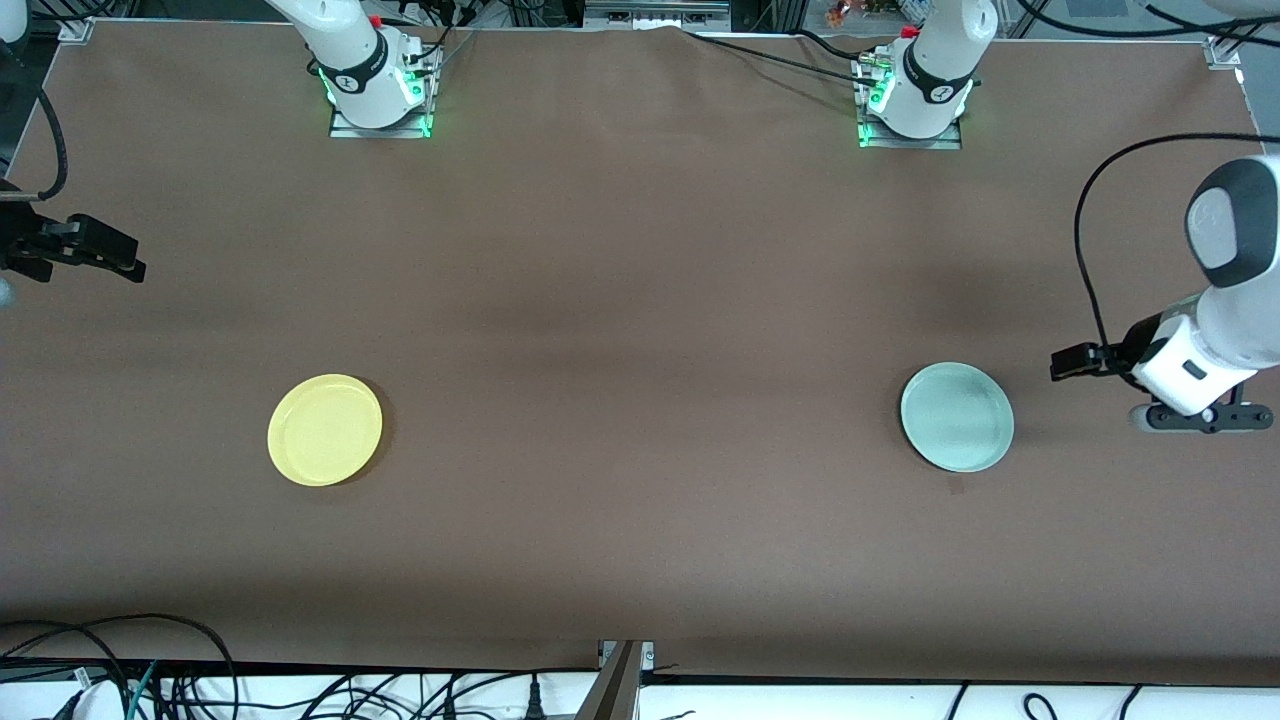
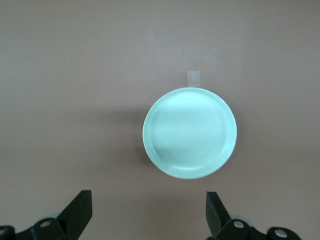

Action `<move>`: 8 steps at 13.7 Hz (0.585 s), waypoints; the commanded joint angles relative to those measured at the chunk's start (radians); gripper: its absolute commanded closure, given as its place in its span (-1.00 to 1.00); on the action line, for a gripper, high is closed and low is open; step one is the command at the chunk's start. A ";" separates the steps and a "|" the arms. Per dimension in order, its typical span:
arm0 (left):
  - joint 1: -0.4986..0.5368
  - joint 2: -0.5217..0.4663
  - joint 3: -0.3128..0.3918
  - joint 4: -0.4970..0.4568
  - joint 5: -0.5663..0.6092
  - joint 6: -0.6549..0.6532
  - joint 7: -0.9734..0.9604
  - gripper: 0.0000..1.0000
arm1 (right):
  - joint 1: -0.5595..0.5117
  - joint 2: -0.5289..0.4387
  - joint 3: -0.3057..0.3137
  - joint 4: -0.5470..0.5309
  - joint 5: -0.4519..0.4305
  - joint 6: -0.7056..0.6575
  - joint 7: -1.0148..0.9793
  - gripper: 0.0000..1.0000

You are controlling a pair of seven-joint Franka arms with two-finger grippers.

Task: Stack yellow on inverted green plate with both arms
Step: 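Move the left gripper to the rim of the green plate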

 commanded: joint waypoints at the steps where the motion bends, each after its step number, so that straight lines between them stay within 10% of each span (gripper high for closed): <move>1: -0.003 0.048 -0.004 0.007 0.017 0.053 -0.012 -1.00 | -0.002 0.008 0.003 0.023 -0.010 -0.018 -0.002 -1.00; 8: -0.005 0.198 -0.004 0.000 0.008 0.254 -0.018 -1.00 | -0.003 0.008 0.003 0.023 -0.008 -0.018 -0.003 -1.00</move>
